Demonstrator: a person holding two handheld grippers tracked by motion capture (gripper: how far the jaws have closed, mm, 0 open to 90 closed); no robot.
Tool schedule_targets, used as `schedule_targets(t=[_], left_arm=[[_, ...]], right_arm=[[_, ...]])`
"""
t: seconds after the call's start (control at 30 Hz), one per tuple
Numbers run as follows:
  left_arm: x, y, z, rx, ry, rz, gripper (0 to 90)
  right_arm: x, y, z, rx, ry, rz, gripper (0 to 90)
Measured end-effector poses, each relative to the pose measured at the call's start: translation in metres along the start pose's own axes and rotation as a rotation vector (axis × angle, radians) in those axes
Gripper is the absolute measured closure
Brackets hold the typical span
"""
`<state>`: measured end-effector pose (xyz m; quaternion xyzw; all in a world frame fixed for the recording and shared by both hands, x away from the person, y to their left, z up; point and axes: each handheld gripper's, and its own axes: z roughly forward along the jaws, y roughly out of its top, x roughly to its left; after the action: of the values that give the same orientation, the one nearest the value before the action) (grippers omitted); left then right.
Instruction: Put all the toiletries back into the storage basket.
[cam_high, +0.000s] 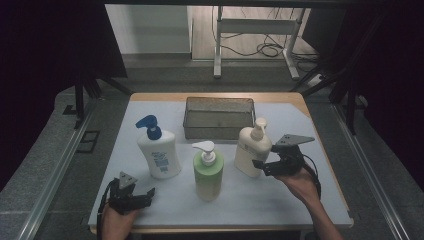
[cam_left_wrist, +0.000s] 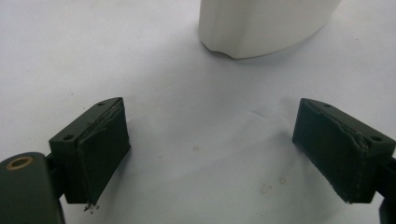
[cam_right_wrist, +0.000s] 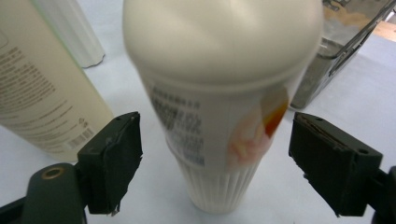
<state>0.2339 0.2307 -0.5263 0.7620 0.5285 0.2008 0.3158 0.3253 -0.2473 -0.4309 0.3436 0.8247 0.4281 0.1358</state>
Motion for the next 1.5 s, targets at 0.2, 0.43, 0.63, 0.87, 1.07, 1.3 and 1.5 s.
schedule_targets(t=[0.2, 0.43, 0.63, 0.87, 1.07, 1.3, 1.5], left_arm=[[0.000, 0.000, 0.000, 0.000, 0.000, 0.000, 10.3], [0.000, 0.000, 0.000, 0.000, 0.000, 0.000, 10.3], [0.000, 0.000, 0.000, 0.000, 0.000, 0.000, 10.3], [0.000, 0.000, 0.000, 0.001, -0.001, 0.000, 10.3], [0.000, 0.000, 0.000, 0.001, -0.001, 0.000, 10.3], [0.000, 0.000, 0.000, 0.001, -0.001, 0.001, 10.3], [0.000, 0.000, 0.000, 0.001, -0.001, 0.001, 10.3]], right_arm=[[-0.002, 0.005, 0.007, -0.002, -0.004, -0.009, 15.6], [-0.003, 0.009, 0.015, 0.000, -0.017, -0.016, 15.8], [-0.002, 0.012, 0.020, 0.004, -0.025, -0.033, 16.4], [-0.001, 0.015, 0.024, -0.001, -0.025, -0.040, 18.1], [0.000, 0.018, 0.024, -0.006, -0.021, -0.044, 21.6], [0.001, 0.022, 0.023, -0.014, -0.009, -0.053, 32.0], [0.002, 0.024, 0.021, -0.001, -0.009, -0.056, 37.5]])
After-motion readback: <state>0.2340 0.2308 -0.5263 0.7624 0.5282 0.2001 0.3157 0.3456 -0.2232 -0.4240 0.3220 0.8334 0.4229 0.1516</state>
